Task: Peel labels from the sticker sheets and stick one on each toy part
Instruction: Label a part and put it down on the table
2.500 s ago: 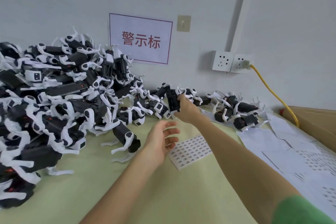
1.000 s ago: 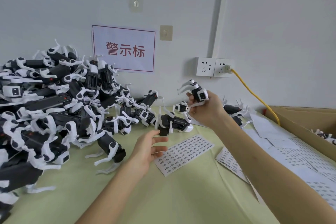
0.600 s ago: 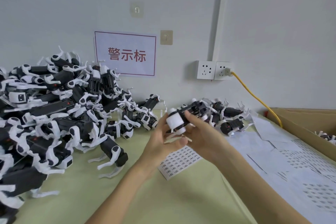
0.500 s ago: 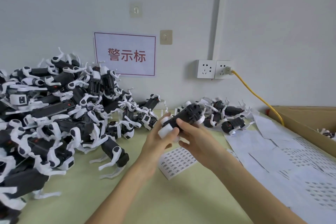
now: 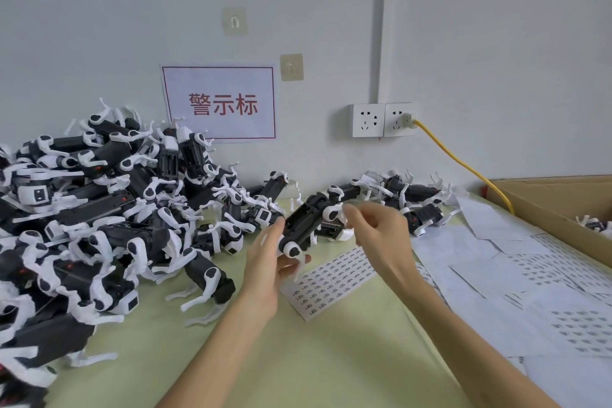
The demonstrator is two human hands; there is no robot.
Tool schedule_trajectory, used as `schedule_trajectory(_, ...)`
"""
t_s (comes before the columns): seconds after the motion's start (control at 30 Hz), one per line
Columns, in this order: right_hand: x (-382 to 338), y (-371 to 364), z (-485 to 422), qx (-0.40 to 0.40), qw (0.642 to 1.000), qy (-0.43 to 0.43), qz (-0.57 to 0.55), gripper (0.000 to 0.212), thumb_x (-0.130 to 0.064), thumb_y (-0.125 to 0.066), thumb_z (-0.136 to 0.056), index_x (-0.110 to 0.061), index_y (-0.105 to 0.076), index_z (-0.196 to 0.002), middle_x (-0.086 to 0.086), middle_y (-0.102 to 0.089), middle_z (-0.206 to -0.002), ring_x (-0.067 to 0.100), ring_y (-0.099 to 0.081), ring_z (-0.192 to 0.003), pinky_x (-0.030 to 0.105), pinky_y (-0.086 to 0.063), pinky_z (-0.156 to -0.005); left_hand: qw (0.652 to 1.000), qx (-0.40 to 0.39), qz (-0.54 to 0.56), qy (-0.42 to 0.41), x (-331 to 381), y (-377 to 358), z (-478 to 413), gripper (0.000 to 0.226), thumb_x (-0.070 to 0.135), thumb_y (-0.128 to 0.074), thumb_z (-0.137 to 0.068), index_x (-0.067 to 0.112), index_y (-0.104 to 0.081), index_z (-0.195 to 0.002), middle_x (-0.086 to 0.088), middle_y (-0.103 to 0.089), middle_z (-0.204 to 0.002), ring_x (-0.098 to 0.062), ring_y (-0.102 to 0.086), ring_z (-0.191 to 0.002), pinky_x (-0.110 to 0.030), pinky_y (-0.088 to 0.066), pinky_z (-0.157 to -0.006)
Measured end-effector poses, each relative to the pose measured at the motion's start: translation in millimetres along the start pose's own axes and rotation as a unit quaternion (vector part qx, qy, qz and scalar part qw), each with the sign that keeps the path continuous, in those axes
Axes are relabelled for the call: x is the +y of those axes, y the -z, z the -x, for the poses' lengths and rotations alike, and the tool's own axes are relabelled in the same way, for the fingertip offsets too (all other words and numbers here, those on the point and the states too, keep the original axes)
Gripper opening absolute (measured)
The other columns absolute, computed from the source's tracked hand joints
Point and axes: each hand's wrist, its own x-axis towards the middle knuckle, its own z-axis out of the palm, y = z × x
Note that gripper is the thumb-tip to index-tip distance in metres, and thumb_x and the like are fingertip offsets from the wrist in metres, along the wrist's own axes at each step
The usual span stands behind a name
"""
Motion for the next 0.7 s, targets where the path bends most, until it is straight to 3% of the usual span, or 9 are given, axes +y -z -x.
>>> schedule_trajectory(0.07, 0.9, 6.2, -3.7, -0.002, 0.999, 0.018, -0.04, 0.018, -0.035, -0.07, -0.089, -0.017, -0.071, -0.09, 0.005, -0.066, -0.076, 0.014, -0.055, -0.067, 0.034, -0.044, -0.063, 1.0, 0.026, -0.01, 0.012, 1.7, 5.5, -3.1, 0.046, 0.052, -0.068, -0.091, 0.015, -0.069, -0.119, -0.016, -0.074, -0.093, -0.029, -0.073, -0.067, -0.029, -0.055, -0.059)
schedule_trajectory(0.1, 1.5, 9.2, -4.1, -0.033, 0.999, 0.029, -0.03, 0.018, -0.032, -0.073, -0.088, -0.024, -0.07, -0.104, -0.004, -0.068, -0.092, 0.011, -0.059, -0.08, 0.028, -0.046, -0.071, 0.999, 0.035, -0.01, 0.019, 2.0, 6.6, -3.8, 0.045, 0.052, -0.069, -0.091, 0.014, -0.071, -0.116, -0.013, -0.073, -0.087, -0.027, -0.071, -0.062, -0.028, -0.054, -0.056)
schedule_trajectory(0.17, 4.8, 12.8, -3.9, -0.126, 0.99, 0.06, 0.025, 0.05, -0.038, -0.075, -0.086, -0.034, -0.056, -0.132, -0.014, -0.057, -0.128, 0.003, -0.053, -0.116, 0.02, -0.042, -0.092, 0.999, 0.039, -0.019, 0.029, 1.7, 6.3, -4.0, 0.045, 0.053, -0.069, -0.09, 0.014, -0.073, -0.113, -0.009, -0.072, -0.082, -0.023, -0.065, -0.054, -0.026, -0.053, -0.052)
schedule_trajectory(0.23, 5.4, 11.9, -3.1, -0.205, 0.976, 0.059, 0.041, 0.063, -0.044, -0.075, -0.083, -0.041, -0.049, -0.14, -0.022, -0.048, -0.139, -0.002, -0.044, -0.128, 0.012, -0.034, -0.1, 0.999, 0.016, -0.039, 0.032, 1.8, 4.1, -2.3, 0.043, 0.054, -0.066, -0.091, 0.018, -0.076, -0.111, -0.009, -0.073, -0.086, -0.021, -0.063, -0.053, -0.028, -0.052, -0.054)
schedule_trajectory(0.3, 8.4, 8.9, -3.7, -0.275, 0.961, 0.011, 0.006, 0.053, -0.039, -0.078, -0.084, -0.04, -0.057, -0.132, -0.024, -0.056, -0.129, -0.003, -0.051, -0.12, 0.011, -0.04, -0.095, 0.998, -0.017, -0.057, 0.033, 2.5, 2.2, 0.3, 0.043, 0.056, -0.062, -0.092, 0.018, -0.078, -0.105, -0.011, -0.072, -0.086, -0.019, -0.059, -0.052, -0.028, -0.049, -0.053)
schedule_trajectory(0.33, 9.7, 8.1, -4.1, -0.299, 0.954, -0.01, 0.002, 0.046, -0.032, -0.079, -0.086, -0.036, -0.061, -0.128, -0.018, -0.062, -0.123, 0.002, -0.058, -0.114, 0.018, -0.045, -0.093, 0.997, -0.03, -0.061, 0.035, 2.8, 1.5, 2.0, 0.045, 0.057, -0.06, -0.093, 0.017, -0.078, -0.102, -0.011, -0.07, -0.082, -0.018, -0.057, -0.05, -0.027, -0.047, -0.049)
schedule_trajectory(0.43, 11.4, 7.2, -5.8, -0.284, 0.958, -0.014, 0.023, 0.036, -0.024, -0.08, -0.085, -0.031, -0.067, -0.118, -0.007, -0.069, -0.111, 0.011, -0.064, -0.102, 0.034, -0.052, -0.094, 0.997, -0.056, -0.036, 0.036, 3.4, 0.4, 4.4, 0.051, 0.059, -0.053, -0.095, 0.014, -0.076, -0.103, -0.01, -0.065, -0.074, -0.02, -0.051, -0.045, -0.025, -0.043, -0.045)
schedule_trajectory(0.6, 9.7, 9.7, -7.9, -0.198, 0.972, -0.045, -0.116, 0.031, -0.029, -0.074, -0.071, -0.032, -0.074, -0.102, -0.007, -0.073, -0.096, 0.008, -0.066, -0.085, 0.013, -0.048, -0.072, 0.989, -0.141, 0.041, 0.033, 7.6, -2.9, 6.2, 0.053, 0.053, -0.042, -0.103, 0.009, -0.067, -0.117, -0.019, -0.069, -0.099, -0.028, -0.06, -0.056, -0.033, -0.055, -0.062)
schedule_trajectory(0.7, 7.3, 12.4, -11.1, -0.136, 0.972, -0.075, -0.179, 0.033, -0.029, -0.07, -0.071, -0.028, -0.073, -0.103, -0.015, -0.07, -0.078, 0.005, -0.063, -0.072, 0.012, -0.046, -0.056, 0.987, -0.149, 0.052, 0.042, 8.5, 0.0, 5.2, 0.052, 0.051, -0.031, -0.107, 0.01, -0.06, -0.122, -0.022, -0.073, -0.116, -0.029, -0.064, -0.061, -0.034, -0.056, -0.064)
